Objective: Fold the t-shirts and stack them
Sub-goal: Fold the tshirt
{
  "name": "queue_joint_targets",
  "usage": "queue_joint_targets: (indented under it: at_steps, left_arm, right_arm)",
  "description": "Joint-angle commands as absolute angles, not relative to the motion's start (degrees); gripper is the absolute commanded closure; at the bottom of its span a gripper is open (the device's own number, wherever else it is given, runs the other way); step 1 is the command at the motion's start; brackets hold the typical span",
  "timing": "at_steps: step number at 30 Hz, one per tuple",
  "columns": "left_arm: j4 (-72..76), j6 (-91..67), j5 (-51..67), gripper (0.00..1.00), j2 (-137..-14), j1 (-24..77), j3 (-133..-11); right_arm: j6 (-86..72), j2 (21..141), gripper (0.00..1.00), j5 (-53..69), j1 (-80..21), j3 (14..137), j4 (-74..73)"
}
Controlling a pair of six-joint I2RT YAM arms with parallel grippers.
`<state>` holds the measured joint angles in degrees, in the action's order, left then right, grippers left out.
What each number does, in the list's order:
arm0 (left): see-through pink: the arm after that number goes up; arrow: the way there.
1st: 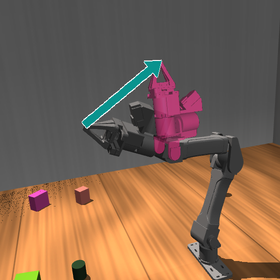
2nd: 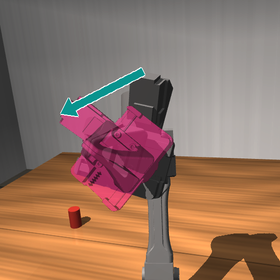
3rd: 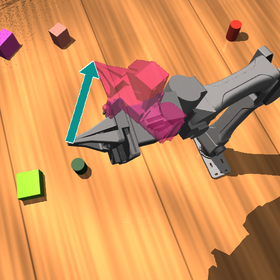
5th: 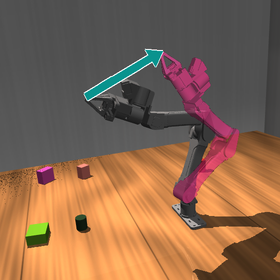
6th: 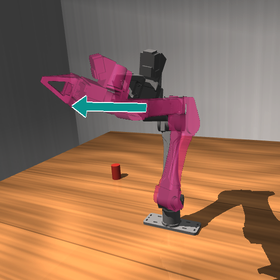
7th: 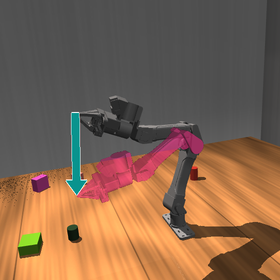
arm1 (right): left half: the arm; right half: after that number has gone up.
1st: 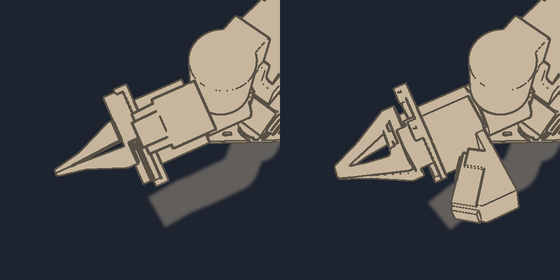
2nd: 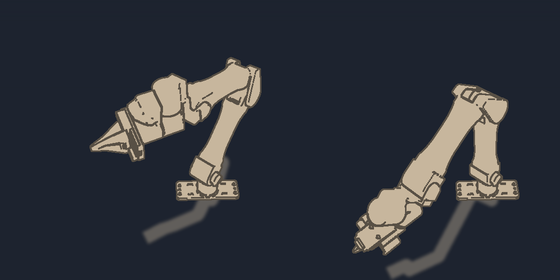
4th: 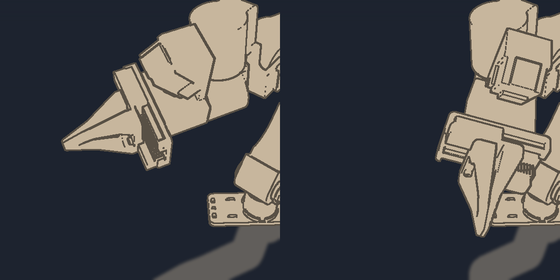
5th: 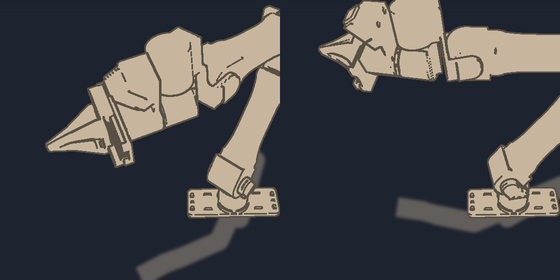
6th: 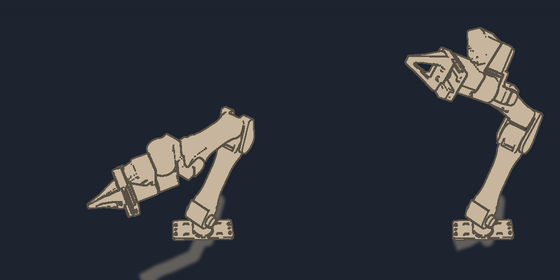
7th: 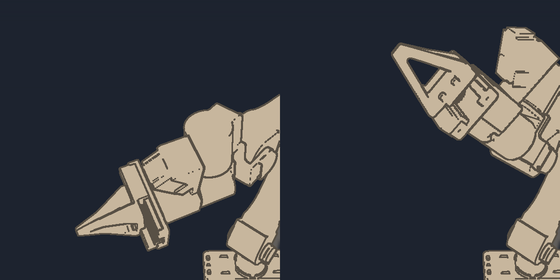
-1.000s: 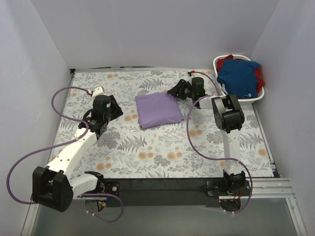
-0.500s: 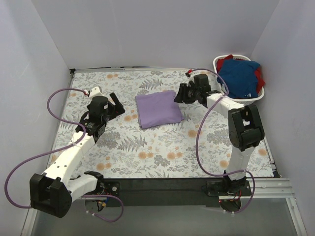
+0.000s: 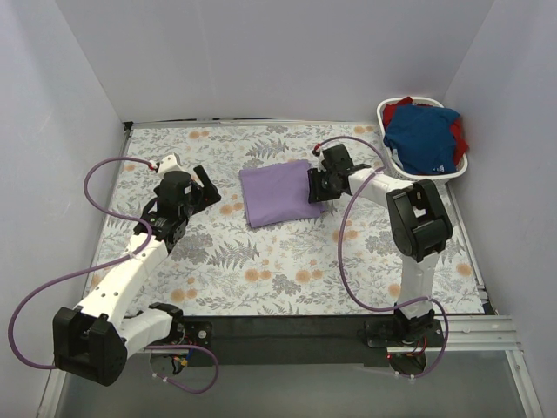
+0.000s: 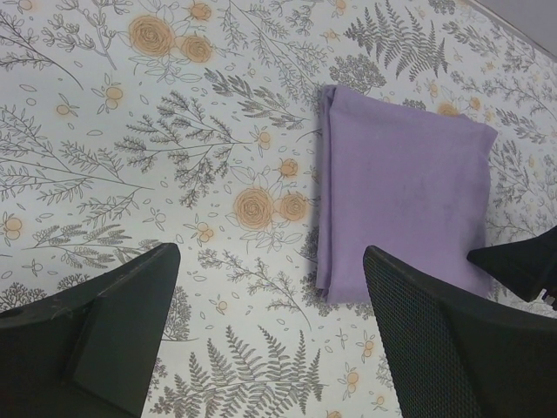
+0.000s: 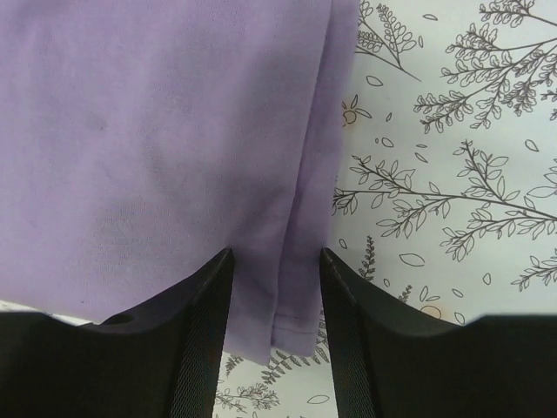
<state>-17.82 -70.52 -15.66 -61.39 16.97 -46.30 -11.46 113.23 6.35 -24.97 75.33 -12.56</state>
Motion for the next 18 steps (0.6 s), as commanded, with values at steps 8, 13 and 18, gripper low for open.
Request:
queue_joint_targets:
  at_steps: [8, 13, 18]
  left_arm:
    - [-17.4, -71.2, -6.4, 0.14, -67.7, 16.6, -46.9]
    - [-17.8, -72.7, 2.5, 0.14, -77.4, 17.2, -51.8]
    - [-18.7, -73.4, 4.0, 0.15, -88.0, 18.9, -56.9]
  right_arm:
    - [-8.3, 108.5, 0.49, 1.7, -27.8, 72.2, -18.0]
    - [-9.3, 102.8, 0.48, -2.6, -28.2, 68.7, -19.5]
    - [-10.5, 92.8, 0.41, -3.6, -28.3, 62.6, -19.8]
